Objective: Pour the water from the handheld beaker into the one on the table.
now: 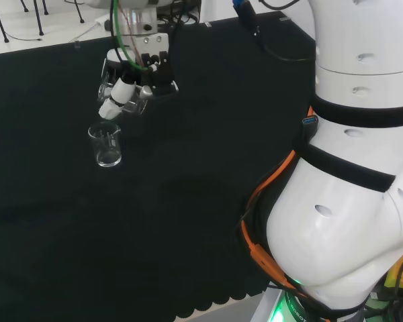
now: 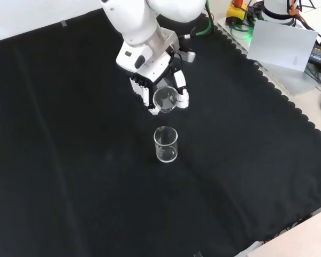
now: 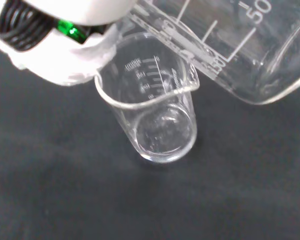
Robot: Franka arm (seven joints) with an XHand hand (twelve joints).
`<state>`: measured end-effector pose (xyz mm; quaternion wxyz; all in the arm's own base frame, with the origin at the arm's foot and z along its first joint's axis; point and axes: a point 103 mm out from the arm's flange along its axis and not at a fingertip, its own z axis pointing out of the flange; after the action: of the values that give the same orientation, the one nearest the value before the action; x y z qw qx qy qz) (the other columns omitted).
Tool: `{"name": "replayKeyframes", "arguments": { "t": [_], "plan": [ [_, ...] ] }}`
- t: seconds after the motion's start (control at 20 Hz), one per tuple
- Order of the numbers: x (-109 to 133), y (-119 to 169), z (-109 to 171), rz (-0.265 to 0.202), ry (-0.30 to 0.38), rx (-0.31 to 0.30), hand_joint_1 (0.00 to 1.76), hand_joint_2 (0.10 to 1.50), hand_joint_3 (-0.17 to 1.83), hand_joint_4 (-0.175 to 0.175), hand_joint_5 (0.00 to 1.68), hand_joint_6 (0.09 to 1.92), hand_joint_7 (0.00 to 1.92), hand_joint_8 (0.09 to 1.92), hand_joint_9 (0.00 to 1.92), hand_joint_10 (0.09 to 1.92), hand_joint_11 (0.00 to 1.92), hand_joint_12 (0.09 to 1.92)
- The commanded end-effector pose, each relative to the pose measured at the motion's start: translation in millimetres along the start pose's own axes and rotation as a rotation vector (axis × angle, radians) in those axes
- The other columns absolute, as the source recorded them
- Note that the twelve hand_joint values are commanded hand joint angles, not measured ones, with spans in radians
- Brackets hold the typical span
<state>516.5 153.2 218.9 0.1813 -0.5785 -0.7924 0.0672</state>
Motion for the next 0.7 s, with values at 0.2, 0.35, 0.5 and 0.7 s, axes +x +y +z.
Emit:
{"name": "replayKeyframes", "arguments": {
  "t": [0.2, 0.35, 0.5, 0.7],
  "plan": [
    [-31.5, 0.2, -1.7, -0.063, 0.165, -0.157, 1.14, 0.63, 0.79, 0.06, 1.19, 0.89, 1.67, 0.35, 1.49, 0.58, 1.34, 0.85],
    [-44.0, 0.0, 1.1, -0.07, 0.164, -0.174, 1.14, 0.63, 0.79, 0.061, 1.19, 0.89, 1.67, 0.35, 1.49, 0.58, 1.34, 0.85],
    [-54.1, -0.1, 2.4, -0.081, 0.169, -0.195, 1.13, 0.64, 0.79, 0.062, 1.19, 0.89, 1.67, 0.35, 1.49, 0.58, 1.34, 0.85],
    [-64.2, 2.2, 1.8, -0.094, 0.221, -0.199, 1.13, 0.64, 0.79, 0.062, 1.19, 0.89, 1.67, 0.36, 1.49, 0.58, 1.34, 0.85]
  ]
}}
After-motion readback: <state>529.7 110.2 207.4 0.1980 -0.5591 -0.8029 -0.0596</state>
